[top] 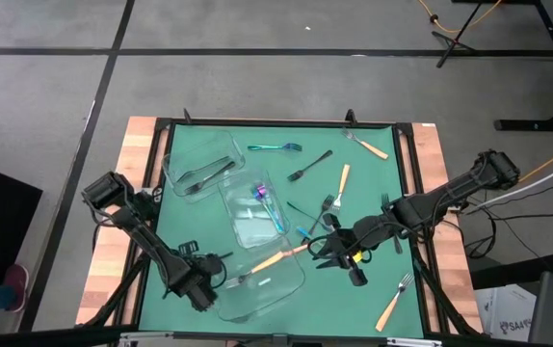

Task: Sort silverware by color (type)
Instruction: Put the blue fork into the center transparent bin

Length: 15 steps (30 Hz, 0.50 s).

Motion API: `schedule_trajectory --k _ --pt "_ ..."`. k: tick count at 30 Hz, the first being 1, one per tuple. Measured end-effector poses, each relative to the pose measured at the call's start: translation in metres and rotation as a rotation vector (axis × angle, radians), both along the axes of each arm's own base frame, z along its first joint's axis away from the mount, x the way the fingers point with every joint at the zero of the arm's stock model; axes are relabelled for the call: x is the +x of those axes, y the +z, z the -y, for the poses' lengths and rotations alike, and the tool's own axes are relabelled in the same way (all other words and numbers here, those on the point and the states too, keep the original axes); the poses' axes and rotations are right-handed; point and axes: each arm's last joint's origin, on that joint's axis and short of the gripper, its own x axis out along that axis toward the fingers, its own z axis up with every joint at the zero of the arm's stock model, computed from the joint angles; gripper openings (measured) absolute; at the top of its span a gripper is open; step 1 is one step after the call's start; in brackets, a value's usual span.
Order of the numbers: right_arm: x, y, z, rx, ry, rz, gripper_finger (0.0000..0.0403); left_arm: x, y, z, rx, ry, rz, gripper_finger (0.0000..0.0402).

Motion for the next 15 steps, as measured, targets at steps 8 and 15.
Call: schedule_trajectory --k 8,15 --pt "0.0000 0.0000 0.0000 0.000 0.000 0.000 0.0088 0.0053 0.0077 0.0053 -0.021 -0.019 0.027 0.0060" --pt "0.0000 0.0000 0.0000 0.000 0.000 0.000 0.0088 0.0055 0.0095 0.0055 -0.026 -0.012 0.032 0.0060"
